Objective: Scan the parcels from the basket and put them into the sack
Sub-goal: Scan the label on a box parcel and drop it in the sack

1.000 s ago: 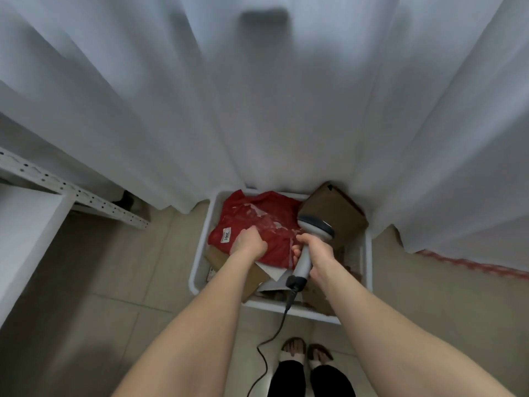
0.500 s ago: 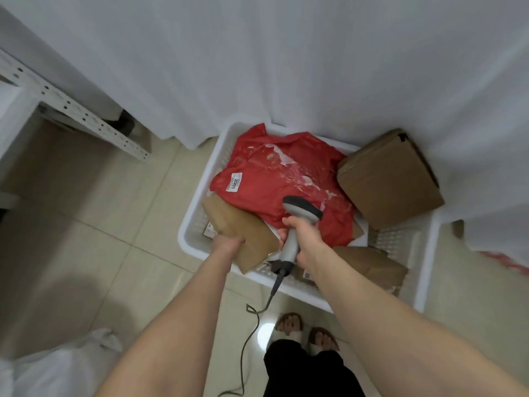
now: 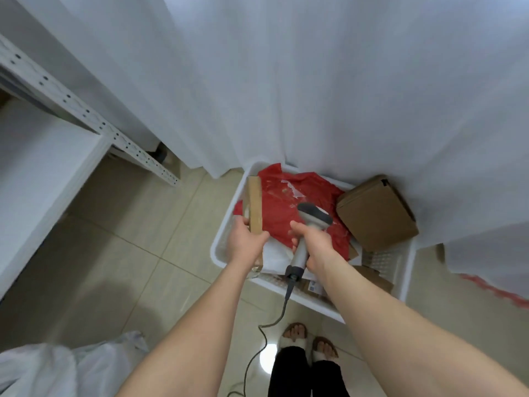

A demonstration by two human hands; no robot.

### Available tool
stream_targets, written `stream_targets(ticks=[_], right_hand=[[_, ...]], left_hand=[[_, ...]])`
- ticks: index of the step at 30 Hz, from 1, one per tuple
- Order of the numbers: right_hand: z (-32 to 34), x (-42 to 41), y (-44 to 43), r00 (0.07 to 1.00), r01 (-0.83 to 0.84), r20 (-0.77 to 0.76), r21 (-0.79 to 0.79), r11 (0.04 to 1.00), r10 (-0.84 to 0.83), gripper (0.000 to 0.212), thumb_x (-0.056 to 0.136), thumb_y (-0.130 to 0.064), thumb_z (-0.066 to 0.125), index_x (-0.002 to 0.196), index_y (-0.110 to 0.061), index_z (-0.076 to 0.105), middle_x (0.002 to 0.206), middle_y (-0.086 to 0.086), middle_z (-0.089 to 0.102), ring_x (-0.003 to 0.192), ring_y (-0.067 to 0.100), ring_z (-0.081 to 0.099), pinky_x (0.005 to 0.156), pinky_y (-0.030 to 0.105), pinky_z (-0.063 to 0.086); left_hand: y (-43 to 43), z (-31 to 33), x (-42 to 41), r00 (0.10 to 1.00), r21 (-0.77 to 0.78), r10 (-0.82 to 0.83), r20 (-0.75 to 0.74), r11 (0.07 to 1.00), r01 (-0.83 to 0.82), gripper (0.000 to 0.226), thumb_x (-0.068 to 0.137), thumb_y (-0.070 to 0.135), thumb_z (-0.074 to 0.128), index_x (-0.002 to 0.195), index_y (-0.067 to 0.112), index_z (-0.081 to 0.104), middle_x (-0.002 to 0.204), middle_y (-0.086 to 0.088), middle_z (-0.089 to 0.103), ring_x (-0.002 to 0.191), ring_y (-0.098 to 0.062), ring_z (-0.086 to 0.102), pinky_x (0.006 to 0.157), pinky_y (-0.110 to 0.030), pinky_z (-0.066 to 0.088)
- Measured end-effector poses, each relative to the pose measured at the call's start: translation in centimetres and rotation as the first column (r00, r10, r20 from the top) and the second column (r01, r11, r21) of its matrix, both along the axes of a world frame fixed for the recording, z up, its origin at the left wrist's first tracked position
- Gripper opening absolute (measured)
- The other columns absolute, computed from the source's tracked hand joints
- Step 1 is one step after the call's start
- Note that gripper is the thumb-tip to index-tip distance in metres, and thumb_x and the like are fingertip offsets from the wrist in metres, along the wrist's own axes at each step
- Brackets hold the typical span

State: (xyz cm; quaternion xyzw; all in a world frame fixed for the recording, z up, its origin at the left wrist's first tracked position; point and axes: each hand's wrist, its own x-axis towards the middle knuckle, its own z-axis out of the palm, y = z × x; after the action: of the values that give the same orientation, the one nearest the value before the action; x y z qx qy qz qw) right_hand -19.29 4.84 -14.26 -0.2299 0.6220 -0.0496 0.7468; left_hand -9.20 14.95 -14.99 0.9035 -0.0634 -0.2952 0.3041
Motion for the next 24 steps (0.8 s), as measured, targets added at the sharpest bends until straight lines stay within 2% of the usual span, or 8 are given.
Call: stream_targets(ticks=[2,6,11,16,18,20,22,24], right_hand=[[3.9,0.6,-0.5,1.000,0.026,-0.002,-0.058,0.998,-0.026,0.022,0.078,-0.015,0.080,0.087,-0.002,0.065,0.075,0.009,0.066,0.056,0.016,0.055,0.055,0.029,0.049],[11.7,1.7,-2.4,0.993,0.115,0.035,-0.194,0.974,-0.111,0.059,0.066,-0.029,0.089,0.111,-0.001,0.062,0.101,0.012,0.069,0.093,0.025,0.068,0.090,0.043,0.055],[19.6,1.9,-4.9,0.961,0.274,0.106,-0.241,0.931,-0.255,0.082,0.049,-0.030,0.096,0.117,-0.001,0.060,0.100,0.012,0.069,0.093,0.029,0.068,0.088,0.047,0.056],[25.1,1.7,-5.7,0.952,0.298,0.143,-0.252,0.921,-0.269,0.081,0.051,-0.025,0.095,0.121,-0.004,0.060,0.110,0.016,0.069,0.097,0.034,0.067,0.091,0.052,0.053],[26.6,1.5,-5.9,0.952,0.284,0.183,-0.233,0.930,-0.245,0.075,0.053,-0.019,0.094,0.118,-0.003,0.061,0.106,0.018,0.070,0.093,0.034,0.069,0.086,0.053,0.055],[27.7,1.1,-5.9,0.955,0.253,0.219,-0.237,0.938,-0.203,0.059,0.059,-0.013,0.090,0.111,-0.003,0.062,0.099,0.017,0.071,0.085,0.032,0.070,0.080,0.049,0.058],[28.5,0.7,-6.1,0.958,0.228,0.230,-0.260,0.938,-0.169,0.044,0.068,-0.008,0.084,0.107,-0.005,0.063,0.093,0.015,0.071,0.083,0.030,0.069,0.082,0.049,0.057],[29.1,0.2,-6.5,0.961,0.195,0.243,-0.272,0.942,-0.128,0.032,0.072,-0.005,0.079,0.101,-0.005,0.065,0.092,0.015,0.072,0.086,0.031,0.070,0.086,0.051,0.056]], left_hand=[[-1.3,4.3,0.0,0.983,0.015,-0.175,0.054,0.985,0.174,0.039,0.067,0.029,0.067,0.100,0.025,0.046,0.083,0.009,0.062,0.073,-0.013,0.060,0.060,-0.028,0.044],[-5.4,12.4,-0.3,0.864,0.017,-0.470,0.178,0.880,0.475,0.036,0.070,0.040,0.066,0.100,0.027,0.051,0.095,0.007,0.065,0.085,-0.019,0.063,0.070,-0.035,0.050],[-8.5,20.3,-0.3,0.766,-0.056,-0.610,0.205,0.774,0.631,0.051,0.076,0.033,0.065,0.124,0.027,0.051,0.111,0.006,0.050,0.102,-0.020,0.057,0.084,-0.037,0.049],[-9.3,25.8,0.6,0.713,-0.158,-0.683,0.158,0.696,0.701,0.059,0.085,0.025,0.060,0.141,0.022,0.044,0.134,-0.003,0.043,0.120,-0.021,0.046,0.103,-0.036,0.040],[-9.2,27.5,1.0,0.746,-0.236,-0.658,0.103,0.712,0.661,0.047,0.088,0.025,0.055,0.135,0.023,0.052,0.131,-0.001,0.045,0.121,-0.019,0.045,0.103,-0.032,0.037],[-9.0,28.6,1.9,0.850,-0.275,-0.514,0.119,0.805,0.526,0.036,0.091,0.026,0.053,0.127,0.024,0.059,0.132,-0.002,0.048,0.123,-0.019,0.045,0.107,-0.034,0.035],[-8.4,29.4,3.1,0.938,-0.192,-0.300,0.171,0.924,0.331,0.044,0.090,0.030,0.056,0.134,0.022,0.051,0.138,-0.006,0.043,0.126,-0.023,0.044,0.108,-0.040,0.036],[-7.6,30.2,4.1,0.982,-0.115,-0.180,0.051,0.976,0.185,0.064,0.088,0.035,0.060,0.144,0.017,0.035,0.140,-0.010,0.042,0.125,-0.026,0.047,0.105,-0.039,0.039]])
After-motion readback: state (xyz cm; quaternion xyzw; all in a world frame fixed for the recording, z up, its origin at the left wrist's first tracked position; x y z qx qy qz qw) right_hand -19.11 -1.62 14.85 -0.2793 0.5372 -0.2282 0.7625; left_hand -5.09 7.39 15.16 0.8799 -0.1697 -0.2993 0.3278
